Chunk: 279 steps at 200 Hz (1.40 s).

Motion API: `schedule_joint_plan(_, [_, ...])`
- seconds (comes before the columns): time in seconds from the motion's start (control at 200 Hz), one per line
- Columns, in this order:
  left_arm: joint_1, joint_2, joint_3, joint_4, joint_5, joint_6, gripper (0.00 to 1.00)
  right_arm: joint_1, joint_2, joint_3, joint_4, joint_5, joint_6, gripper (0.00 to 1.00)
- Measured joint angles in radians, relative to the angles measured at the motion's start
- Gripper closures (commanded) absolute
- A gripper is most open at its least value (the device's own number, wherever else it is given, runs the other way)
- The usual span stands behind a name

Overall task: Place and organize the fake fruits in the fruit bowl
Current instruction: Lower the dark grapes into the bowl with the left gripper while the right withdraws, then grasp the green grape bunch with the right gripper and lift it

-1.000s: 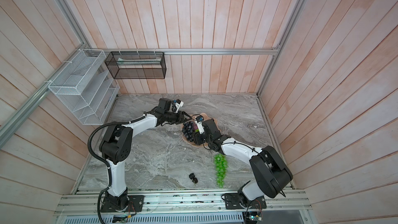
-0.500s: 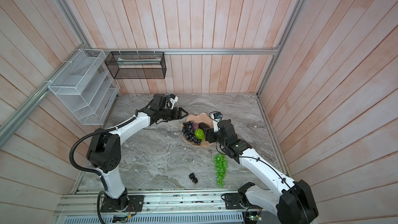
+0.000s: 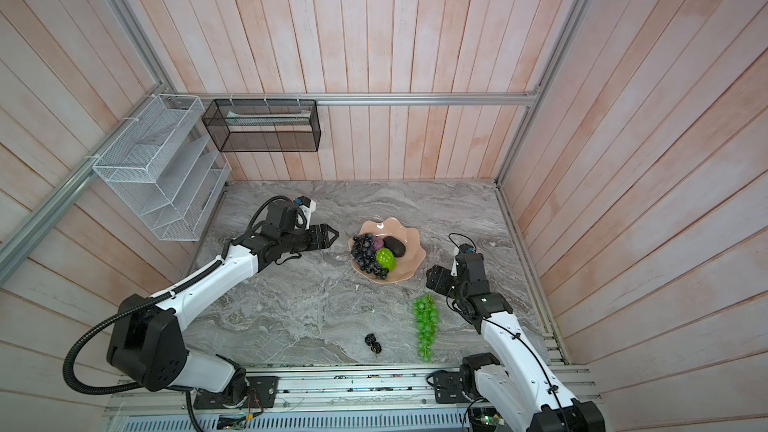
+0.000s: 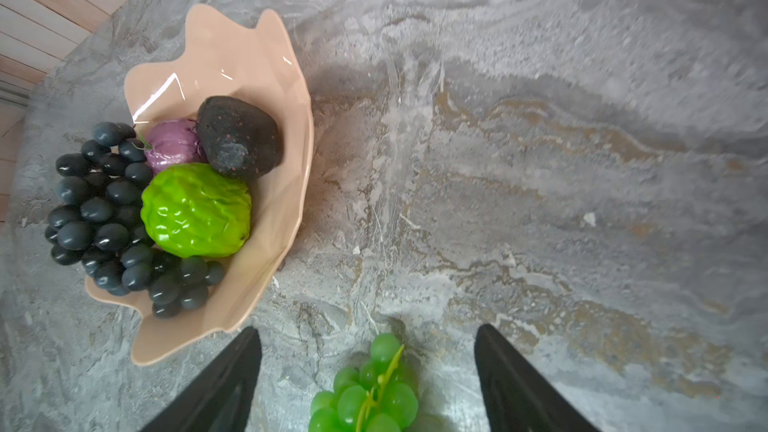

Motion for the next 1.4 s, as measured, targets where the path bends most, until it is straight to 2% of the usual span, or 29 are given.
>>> schedule_joint_plan(0.145, [0.000, -0.004, -0.005, 0.001, -0.013, -0.005, 0.22, 0.000, 0.018, -0.053, 0.003, -0.063, 0.062, 0.31])
schedule_joint_plan(0.26, [0.001, 0.006, -0.001, 0.000, -0.012, -0.006, 0.22, 0.012, 0.012, -0.063, -0.023, -0.085, 0.098, 0.35])
schedule_joint_plan(0.43, [0.006, 0.031, 0.003, 0.004, -0.003, -0.006, 0.22, 0.042, -0.036, -0.079, -0.035, -0.100, 0.140, 0.46])
schedule_joint_plan(0.645, [0.016, 0.031, 0.002, 0.007, 0.014, -0.008, 0.22, 0.042, 0.000, -0.088, -0.030, -0.104, 0.143, 0.57])
schedule_joint_plan(0.715, [0.018, 0.029, 0.002, 0.007, 0.014, -0.008, 0.22, 0.042, 0.006, -0.092, -0.018, -0.105, 0.141, 0.65])
schedule_joint_plan(0.865, [0.020, 0.012, 0.000, 0.006, 0.014, -0.008, 0.22, 0.042, 0.016, -0.111, 0.021, -0.109, 0.148, 0.71])
schedule_joint_plan(0.96, [0.021, 0.000, -0.006, 0.006, 0.013, -0.015, 0.22, 0.042, 0.018, -0.126, 0.050, -0.114, 0.152, 0.81])
schedule_joint_plan(1.175, [0.023, -0.003, -0.016, 0.005, 0.018, -0.027, 0.22, 0.042, 0.003, -0.144, 0.077, -0.128, 0.168, 0.89])
schedule_joint_plan(1.235, [0.023, -0.003, -0.016, 0.005, 0.018, -0.029, 0.22, 0.042, -0.008, -0.145, 0.078, -0.130, 0.171, 1.00])
schedule_joint_plan(1.395, [0.023, -0.007, -0.020, 0.004, 0.018, -0.032, 0.22, 0.042, -0.041, -0.146, 0.075, -0.133, 0.172, 1.00])
